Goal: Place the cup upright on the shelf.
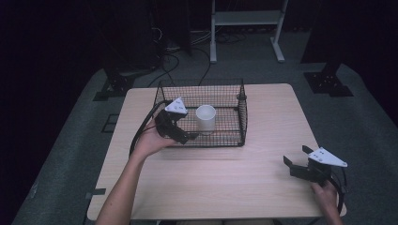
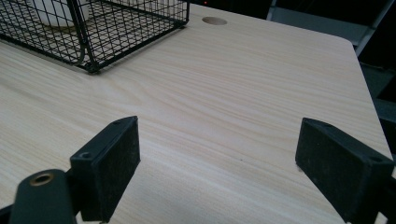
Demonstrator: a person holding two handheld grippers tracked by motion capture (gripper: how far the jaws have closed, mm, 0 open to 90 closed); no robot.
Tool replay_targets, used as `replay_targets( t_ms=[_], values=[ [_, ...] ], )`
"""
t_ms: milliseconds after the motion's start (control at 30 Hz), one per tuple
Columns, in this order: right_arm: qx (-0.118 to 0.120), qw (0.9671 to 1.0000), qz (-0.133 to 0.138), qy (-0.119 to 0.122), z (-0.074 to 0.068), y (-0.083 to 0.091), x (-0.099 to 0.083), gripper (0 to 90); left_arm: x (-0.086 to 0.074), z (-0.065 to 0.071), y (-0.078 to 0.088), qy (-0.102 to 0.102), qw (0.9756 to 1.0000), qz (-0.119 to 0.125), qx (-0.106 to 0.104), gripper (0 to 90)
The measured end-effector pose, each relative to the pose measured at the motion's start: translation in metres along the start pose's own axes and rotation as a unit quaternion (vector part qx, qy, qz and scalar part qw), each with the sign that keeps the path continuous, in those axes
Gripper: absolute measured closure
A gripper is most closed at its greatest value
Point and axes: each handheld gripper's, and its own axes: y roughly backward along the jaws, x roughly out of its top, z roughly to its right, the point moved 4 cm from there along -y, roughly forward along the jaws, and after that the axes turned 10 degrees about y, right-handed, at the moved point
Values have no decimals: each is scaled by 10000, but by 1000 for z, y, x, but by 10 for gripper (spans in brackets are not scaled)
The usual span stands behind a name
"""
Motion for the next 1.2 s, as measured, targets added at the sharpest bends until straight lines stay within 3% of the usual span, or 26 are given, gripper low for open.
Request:
replay_targets(
  t_ms=[1200],
  values=[
    [-19, 10000, -7, 15, 0, 0, 0, 131, -39, 29, 22, 78, 9992, 378, 61, 65]
  ],
)
